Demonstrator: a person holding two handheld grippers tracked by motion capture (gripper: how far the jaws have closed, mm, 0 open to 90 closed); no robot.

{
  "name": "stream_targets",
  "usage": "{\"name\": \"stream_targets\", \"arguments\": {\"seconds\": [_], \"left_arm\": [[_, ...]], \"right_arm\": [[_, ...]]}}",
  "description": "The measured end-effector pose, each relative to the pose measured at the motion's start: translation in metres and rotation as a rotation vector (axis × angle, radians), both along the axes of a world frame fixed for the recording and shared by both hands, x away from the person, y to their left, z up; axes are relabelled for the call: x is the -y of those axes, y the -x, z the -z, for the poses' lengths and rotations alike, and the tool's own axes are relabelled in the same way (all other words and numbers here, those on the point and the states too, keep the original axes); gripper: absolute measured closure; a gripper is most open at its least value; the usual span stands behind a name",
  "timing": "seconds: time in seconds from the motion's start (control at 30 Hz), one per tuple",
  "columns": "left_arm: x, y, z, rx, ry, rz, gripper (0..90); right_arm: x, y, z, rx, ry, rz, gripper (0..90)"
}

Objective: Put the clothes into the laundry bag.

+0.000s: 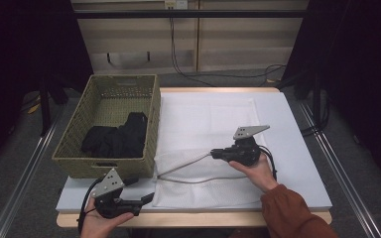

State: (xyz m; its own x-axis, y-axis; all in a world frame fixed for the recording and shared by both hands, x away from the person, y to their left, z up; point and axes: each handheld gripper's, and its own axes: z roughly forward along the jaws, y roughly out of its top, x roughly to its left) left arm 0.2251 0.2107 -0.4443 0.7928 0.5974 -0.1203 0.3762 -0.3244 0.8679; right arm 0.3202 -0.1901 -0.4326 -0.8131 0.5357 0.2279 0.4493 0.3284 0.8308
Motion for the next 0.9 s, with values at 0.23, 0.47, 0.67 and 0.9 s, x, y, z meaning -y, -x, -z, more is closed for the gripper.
{"name": "stream_targets", "arguments": {"seconds": [0.23,0.47,0.67,0.9], "left_arm": [[0.000,0.001,0.000,-0.003,0.000,-0.001,21.3],[0.000,0.001,0.000,-0.001,-0.007,0.004,21.3],[0.001,0.000,0.000,-0.002,-0.007,0.007,21.3],[0.001,0.000,0.000,-0.004,-0.009,0.007,21.4]], "right_arm": [[0.000,-0.001,-0.002,-0.001,-0.022,-0.014,87.7],[0.001,-0.001,-0.006,0.007,-0.026,-0.018,87.8],[0.002,-0.002,-0.009,0.010,-0.036,-0.015,87.8],[0.001,-0.003,-0.019,0.027,-0.052,-0.029,87.9]]}}
